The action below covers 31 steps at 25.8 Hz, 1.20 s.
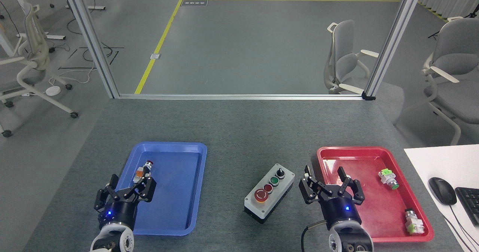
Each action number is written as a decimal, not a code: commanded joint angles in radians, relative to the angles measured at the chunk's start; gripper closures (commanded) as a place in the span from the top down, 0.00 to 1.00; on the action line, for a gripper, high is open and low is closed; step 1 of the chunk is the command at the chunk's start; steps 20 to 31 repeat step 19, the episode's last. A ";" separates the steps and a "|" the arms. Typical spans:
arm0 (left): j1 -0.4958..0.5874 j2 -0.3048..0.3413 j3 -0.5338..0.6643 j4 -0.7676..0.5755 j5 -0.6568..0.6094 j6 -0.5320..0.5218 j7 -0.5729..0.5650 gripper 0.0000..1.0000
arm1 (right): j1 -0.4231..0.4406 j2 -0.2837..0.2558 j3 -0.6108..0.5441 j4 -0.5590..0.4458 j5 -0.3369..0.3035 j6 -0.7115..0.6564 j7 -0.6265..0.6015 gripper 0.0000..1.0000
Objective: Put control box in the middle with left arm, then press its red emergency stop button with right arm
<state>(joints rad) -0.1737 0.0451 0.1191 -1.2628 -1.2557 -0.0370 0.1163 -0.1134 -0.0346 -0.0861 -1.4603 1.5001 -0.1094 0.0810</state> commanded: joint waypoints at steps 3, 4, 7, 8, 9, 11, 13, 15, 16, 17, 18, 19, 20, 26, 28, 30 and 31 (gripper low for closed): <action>0.002 -0.008 0.002 -0.003 0.016 -0.001 0.000 0.99 | 0.009 -0.013 -0.003 -0.037 0.002 0.002 -0.006 0.99; 0.002 -0.008 0.002 -0.003 0.016 -0.001 0.000 0.99 | 0.012 -0.014 -0.004 -0.040 0.005 0.002 -0.006 0.98; 0.002 -0.008 0.002 -0.001 0.016 -0.001 0.002 0.99 | 0.015 -0.015 -0.003 -0.045 0.009 0.002 -0.004 0.99; 0.002 -0.008 0.002 -0.001 0.016 -0.001 0.000 0.99 | 0.017 -0.015 -0.003 -0.046 0.011 0.000 -0.004 0.98; 0.002 -0.008 0.002 -0.001 0.016 -0.001 0.000 0.99 | 0.020 -0.016 -0.003 -0.046 0.017 0.002 -0.004 0.99; 0.002 -0.008 0.002 -0.003 0.016 -0.001 0.000 0.99 | 0.026 -0.022 -0.003 -0.046 0.037 0.002 -0.004 0.99; 0.002 -0.008 0.002 -0.001 0.016 -0.001 0.002 0.99 | 0.027 -0.025 -0.003 -0.046 0.057 0.004 -0.003 0.99; 0.002 -0.008 0.002 -0.001 0.016 -0.001 0.000 0.99 | 0.032 -0.034 -0.003 -0.046 0.071 0.005 -0.004 0.99; 0.002 -0.008 0.002 -0.001 0.016 -0.001 0.002 0.99 | 0.034 -0.034 -0.003 -0.046 0.075 0.005 -0.004 0.99; 0.002 -0.008 0.002 -0.003 0.016 -0.001 0.002 0.99 | 0.034 -0.034 -0.003 -0.048 0.078 0.007 -0.004 0.99; 0.002 -0.008 0.002 -0.001 0.016 -0.001 0.000 0.99 | 0.034 -0.034 -0.003 -0.048 0.078 0.008 -0.004 0.99; 0.002 -0.008 0.002 -0.001 0.016 -0.001 0.000 0.99 | 0.034 -0.034 -0.003 -0.048 0.078 0.011 -0.004 0.99; 0.002 -0.008 0.002 -0.001 0.016 -0.001 0.000 0.99 | 0.034 -0.034 -0.003 -0.048 0.078 0.011 -0.004 0.99; 0.002 -0.008 0.002 -0.001 0.016 -0.001 0.000 0.99 | 0.034 -0.034 -0.003 -0.048 0.078 0.011 -0.004 0.99; 0.002 -0.008 0.002 -0.001 0.016 -0.001 0.000 0.99 | 0.034 -0.034 -0.003 -0.048 0.078 0.011 -0.004 0.99; 0.002 -0.008 0.002 -0.001 0.016 -0.001 0.000 0.99 | 0.034 -0.034 -0.003 -0.048 0.078 0.011 -0.004 0.99; 0.002 -0.008 0.002 -0.001 0.016 -0.001 0.000 0.99 | 0.034 -0.034 -0.003 -0.048 0.078 0.011 -0.004 0.99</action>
